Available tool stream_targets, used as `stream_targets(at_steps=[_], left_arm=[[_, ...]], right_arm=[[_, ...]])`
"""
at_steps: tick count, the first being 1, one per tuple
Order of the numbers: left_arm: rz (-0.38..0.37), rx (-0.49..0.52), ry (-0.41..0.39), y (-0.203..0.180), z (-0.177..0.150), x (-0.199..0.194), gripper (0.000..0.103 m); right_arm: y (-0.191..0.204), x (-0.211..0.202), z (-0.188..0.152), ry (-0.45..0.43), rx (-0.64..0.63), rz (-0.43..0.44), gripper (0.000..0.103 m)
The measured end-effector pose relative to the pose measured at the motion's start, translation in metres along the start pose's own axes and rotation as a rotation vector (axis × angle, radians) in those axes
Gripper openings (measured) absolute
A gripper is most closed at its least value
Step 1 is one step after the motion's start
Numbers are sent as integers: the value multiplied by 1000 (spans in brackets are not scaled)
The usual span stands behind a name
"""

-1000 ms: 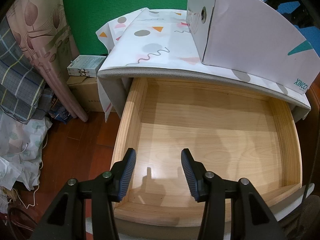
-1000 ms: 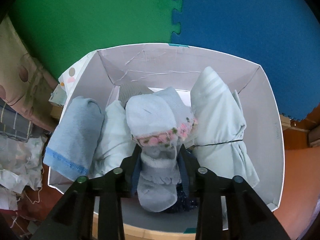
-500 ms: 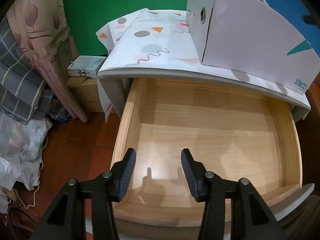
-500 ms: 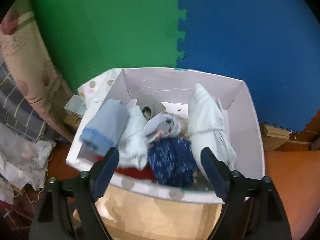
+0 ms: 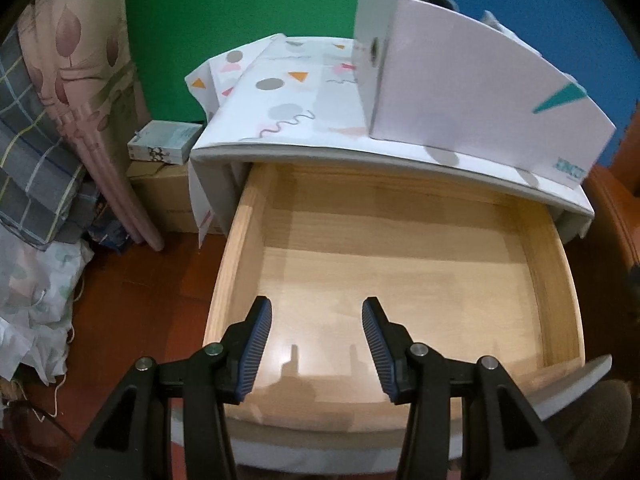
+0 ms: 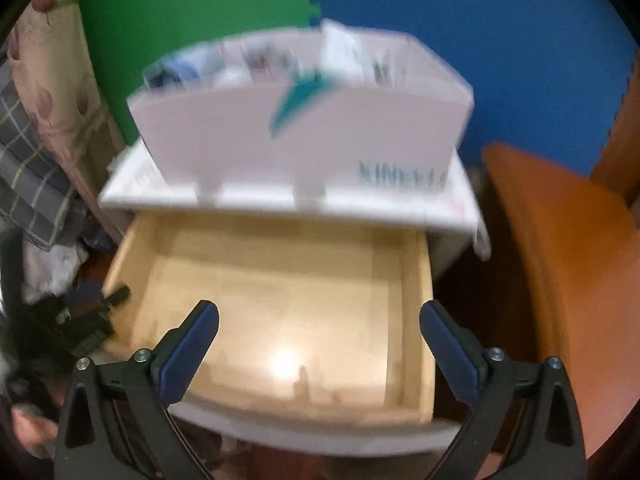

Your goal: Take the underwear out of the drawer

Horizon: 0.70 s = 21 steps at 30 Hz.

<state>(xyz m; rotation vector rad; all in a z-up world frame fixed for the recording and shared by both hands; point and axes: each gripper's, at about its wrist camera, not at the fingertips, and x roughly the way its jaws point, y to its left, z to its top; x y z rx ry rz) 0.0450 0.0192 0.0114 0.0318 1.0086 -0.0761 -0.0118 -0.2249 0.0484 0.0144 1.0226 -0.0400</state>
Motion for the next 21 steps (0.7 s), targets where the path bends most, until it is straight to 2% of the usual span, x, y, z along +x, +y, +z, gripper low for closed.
stream_targets(at_steps=[4, 9, 16, 21], left_arm=[[7, 42, -19, -12, -8, -6, 48], [21, 75, -33, -22, -11, -8, 48], [23, 84, -33, -24, -14, -9, 48], [24, 84, -37, -26, -16, -10, 48]], right_arm=[[-3, 19, -28, 48, 8, -10, 100], [1, 20, -43, 26, -28, 4, 100], [2, 24, -50, 30, -35, 43, 100], [-9, 29, -52, 47, 28, 56, 100]])
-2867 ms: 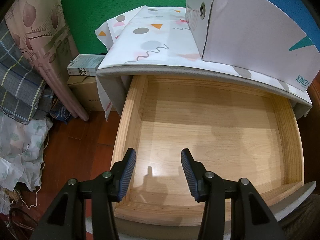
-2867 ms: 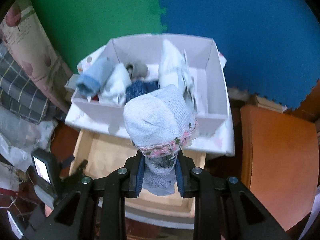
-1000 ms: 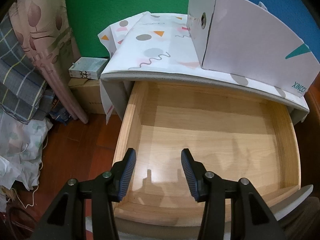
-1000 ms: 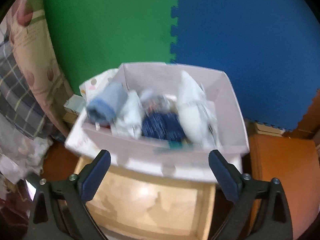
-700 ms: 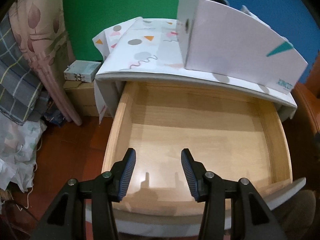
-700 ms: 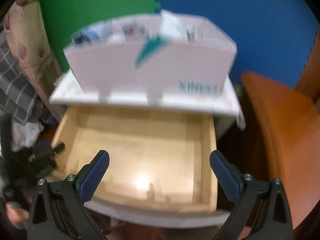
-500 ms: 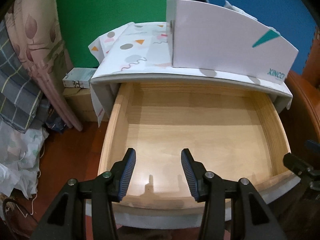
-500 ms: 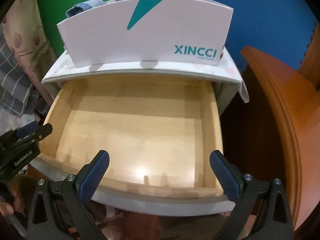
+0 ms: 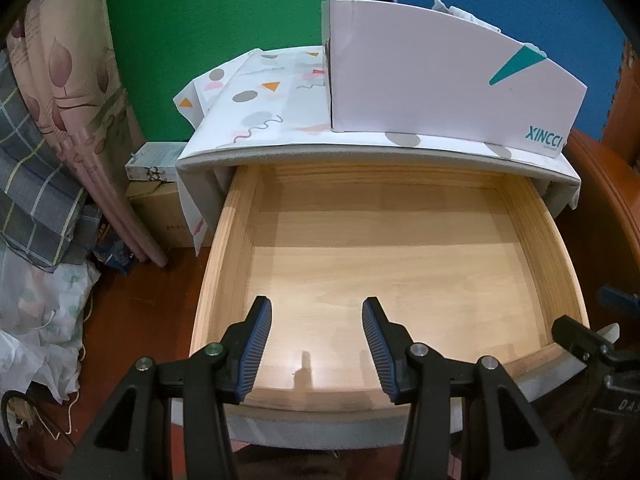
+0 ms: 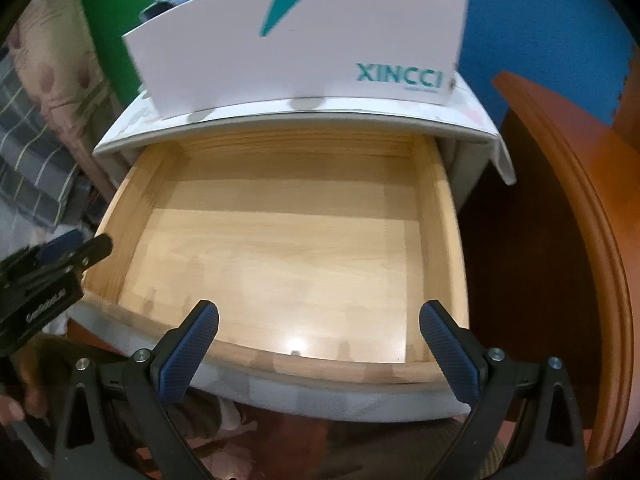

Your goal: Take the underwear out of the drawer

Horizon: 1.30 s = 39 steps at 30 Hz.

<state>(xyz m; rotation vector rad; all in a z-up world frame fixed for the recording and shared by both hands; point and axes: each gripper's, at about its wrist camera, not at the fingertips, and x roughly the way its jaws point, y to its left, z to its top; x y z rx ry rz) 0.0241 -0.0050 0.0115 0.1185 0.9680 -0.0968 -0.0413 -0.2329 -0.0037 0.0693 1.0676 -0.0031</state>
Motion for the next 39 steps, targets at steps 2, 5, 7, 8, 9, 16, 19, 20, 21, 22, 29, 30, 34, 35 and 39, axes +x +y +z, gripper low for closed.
stream_targets(at_steps=[2, 5, 7, 8, 9, 16, 19, 20, 21, 22, 29, 30, 34, 35, 39], left_arm=[[1, 8, -1, -2, -1, 0, 48], [-1, 15, -4, -4, -1, -1, 48], [-2, 17, -4, -4, -2, -1, 48], [-6, 17, -4, -5, -2, -1, 48], [-10, 17, -3, -5, -2, -1, 48], [-15, 55, -2, -19, -2, 0, 48], [-17, 67, -3, -23, -3, 0, 48], [-15, 71, -4, -24, -3, 0, 48], [-15, 73, -4, -25, -3, 0, 48], [-16, 74, -4, -25, -3, 0, 48], [-21, 78, -2, -26, -3, 0, 48], [-21, 79, -2, -27, -3, 0, 48], [-24, 82, -3, -28, -4, 0, 48], [-24, 81, -4, -28, -4, 0, 48], [-28, 77, -4, -27, -4, 0, 48]], right_arm=[[1, 1, 0, 2, -2, -7, 100], [4, -1, -1, -6, -18, -16, 100], [4, -1, -1, -8, -20, -21, 100], [4, -1, 0, -10, -18, -21, 100], [4, -1, 0, -8, -19, -16, 100], [5, 3, 0, 6, -23, -25, 100], [4, 3, 0, 5, -22, -27, 100], [5, 2, 0, 4, -23, -28, 100], [5, 2, 0, 3, -25, -28, 100], [5, 2, 0, 3, -27, -30, 100], [5, 2, 0, 4, -27, -35, 100], [5, 2, 0, 4, -29, -36, 100], [6, 3, -1, 6, -36, -40, 100], [7, 4, -1, 6, -38, -41, 100], [8, 4, -1, 7, -39, -45, 100]])
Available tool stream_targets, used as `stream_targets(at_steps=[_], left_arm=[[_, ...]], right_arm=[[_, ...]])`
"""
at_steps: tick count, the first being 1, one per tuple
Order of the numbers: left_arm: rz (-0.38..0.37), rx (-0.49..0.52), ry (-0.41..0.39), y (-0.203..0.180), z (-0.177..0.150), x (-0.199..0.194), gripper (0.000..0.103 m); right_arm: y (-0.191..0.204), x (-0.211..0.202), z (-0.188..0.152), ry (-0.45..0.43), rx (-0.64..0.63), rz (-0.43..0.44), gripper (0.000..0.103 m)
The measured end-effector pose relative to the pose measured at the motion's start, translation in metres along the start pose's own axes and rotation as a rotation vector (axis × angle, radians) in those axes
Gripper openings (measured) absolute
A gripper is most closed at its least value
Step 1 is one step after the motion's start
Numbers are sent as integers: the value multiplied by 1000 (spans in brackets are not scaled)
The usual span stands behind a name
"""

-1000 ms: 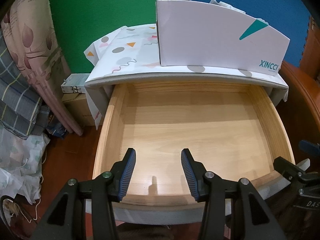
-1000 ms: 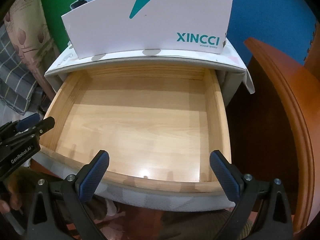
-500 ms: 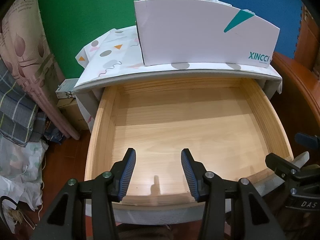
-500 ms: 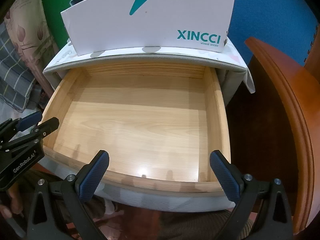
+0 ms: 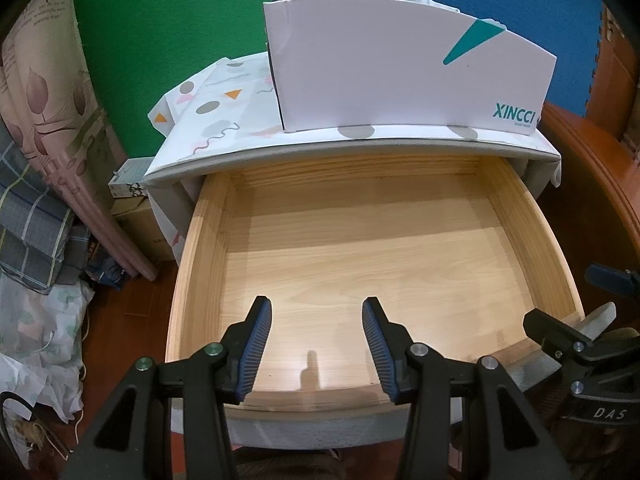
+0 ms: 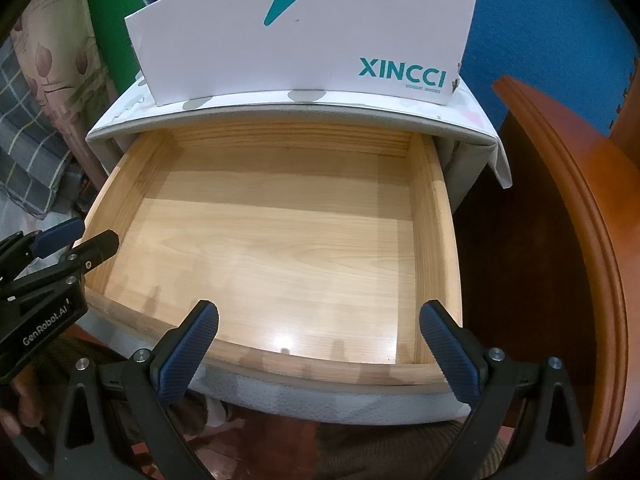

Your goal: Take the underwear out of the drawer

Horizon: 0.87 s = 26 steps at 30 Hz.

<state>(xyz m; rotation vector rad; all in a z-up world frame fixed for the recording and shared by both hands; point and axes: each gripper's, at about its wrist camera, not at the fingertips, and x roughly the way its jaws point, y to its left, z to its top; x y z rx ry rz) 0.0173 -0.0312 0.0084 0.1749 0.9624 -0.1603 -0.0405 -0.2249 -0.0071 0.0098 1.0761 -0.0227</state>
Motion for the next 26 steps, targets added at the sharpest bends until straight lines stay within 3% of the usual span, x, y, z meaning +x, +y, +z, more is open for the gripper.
stream_targets(at_steps=[26], left_arm=[[-9, 1, -9, -1, 3, -2, 48]], right_arm=[[1, 1, 0, 3, 0, -4, 100]])
